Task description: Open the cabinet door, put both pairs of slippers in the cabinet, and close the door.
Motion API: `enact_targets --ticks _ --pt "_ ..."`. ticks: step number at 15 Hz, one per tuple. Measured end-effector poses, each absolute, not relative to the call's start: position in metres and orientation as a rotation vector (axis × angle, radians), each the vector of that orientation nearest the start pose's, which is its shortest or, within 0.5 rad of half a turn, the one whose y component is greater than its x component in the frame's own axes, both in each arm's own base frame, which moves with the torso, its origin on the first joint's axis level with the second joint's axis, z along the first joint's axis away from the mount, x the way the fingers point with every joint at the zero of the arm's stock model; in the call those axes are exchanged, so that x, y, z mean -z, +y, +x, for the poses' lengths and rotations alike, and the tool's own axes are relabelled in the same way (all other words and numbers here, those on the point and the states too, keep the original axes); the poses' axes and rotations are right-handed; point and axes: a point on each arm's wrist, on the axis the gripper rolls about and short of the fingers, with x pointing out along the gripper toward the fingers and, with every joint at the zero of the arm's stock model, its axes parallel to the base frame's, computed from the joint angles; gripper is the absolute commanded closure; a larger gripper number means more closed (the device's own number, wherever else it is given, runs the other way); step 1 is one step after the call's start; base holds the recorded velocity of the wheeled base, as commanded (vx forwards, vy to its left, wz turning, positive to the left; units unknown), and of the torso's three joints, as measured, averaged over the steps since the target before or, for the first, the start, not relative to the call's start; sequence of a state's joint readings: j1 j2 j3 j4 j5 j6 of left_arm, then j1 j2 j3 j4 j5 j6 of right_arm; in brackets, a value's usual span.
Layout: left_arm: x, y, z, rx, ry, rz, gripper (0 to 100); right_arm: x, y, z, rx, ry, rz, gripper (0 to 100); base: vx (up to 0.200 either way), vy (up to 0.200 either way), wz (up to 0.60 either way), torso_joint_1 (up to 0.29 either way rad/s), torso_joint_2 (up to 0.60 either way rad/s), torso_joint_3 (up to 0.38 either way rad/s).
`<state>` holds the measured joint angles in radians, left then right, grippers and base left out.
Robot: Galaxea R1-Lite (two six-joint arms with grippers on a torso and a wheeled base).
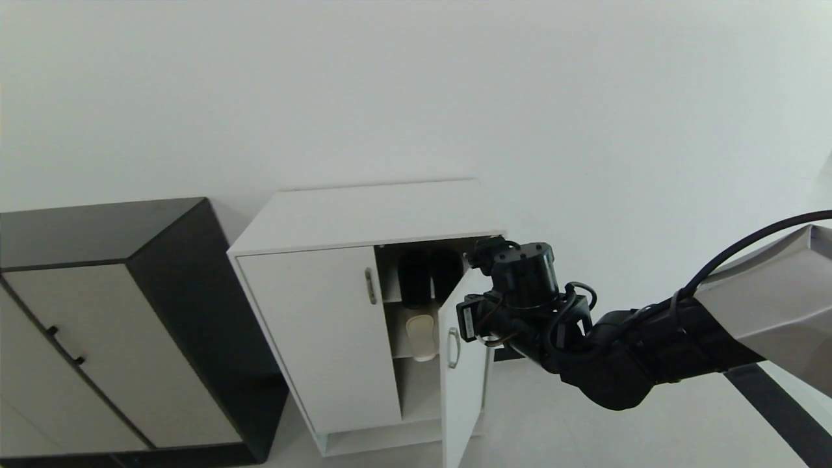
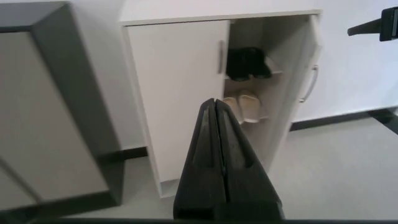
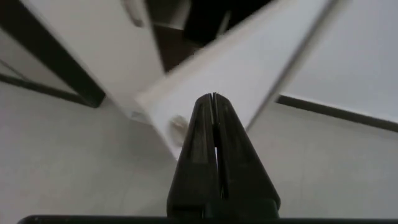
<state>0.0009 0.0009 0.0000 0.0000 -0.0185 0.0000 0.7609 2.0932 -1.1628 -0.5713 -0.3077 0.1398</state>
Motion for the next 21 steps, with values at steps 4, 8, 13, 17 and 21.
enact_targets --ticks 4,8,13,17,21 --pt "-0.075 0.0 -0.023 0.019 0.001 0.0 100 -0.129 0.274 0.305 -0.412 0.344 -0.048 100 0.0 0.0 0.0 0.0 0.0 0.0" --pt "-0.075 0.0 -0.023 0.017 0.001 0.0 100 -0.127 0.258 0.316 -0.366 0.352 -0.048 100 0.0 0.0 0.0 0.0 0.0 0.0" --pt "-0.075 0.0 -0.023 0.017 0.001 0.001 100 -0.118 0.237 0.308 -0.33 0.402 -0.063 100 0.0 0.0 0.0 0.0 0.0 0.0" --pt "-0.075 0.0 -0.023 0.017 0.001 0.001 100 -0.115 0.23 0.307 -0.319 0.407 -0.06 100 0.0 0.0 0.0 0.0 0.0 0.0" --pt "-0.075 0.0 -0.023 0.017 0.001 0.001 100 -0.128 0.232 0.313 -0.324 0.271 0.03 100 0.0 0.0 0.0 0.0 0.0 0.0"
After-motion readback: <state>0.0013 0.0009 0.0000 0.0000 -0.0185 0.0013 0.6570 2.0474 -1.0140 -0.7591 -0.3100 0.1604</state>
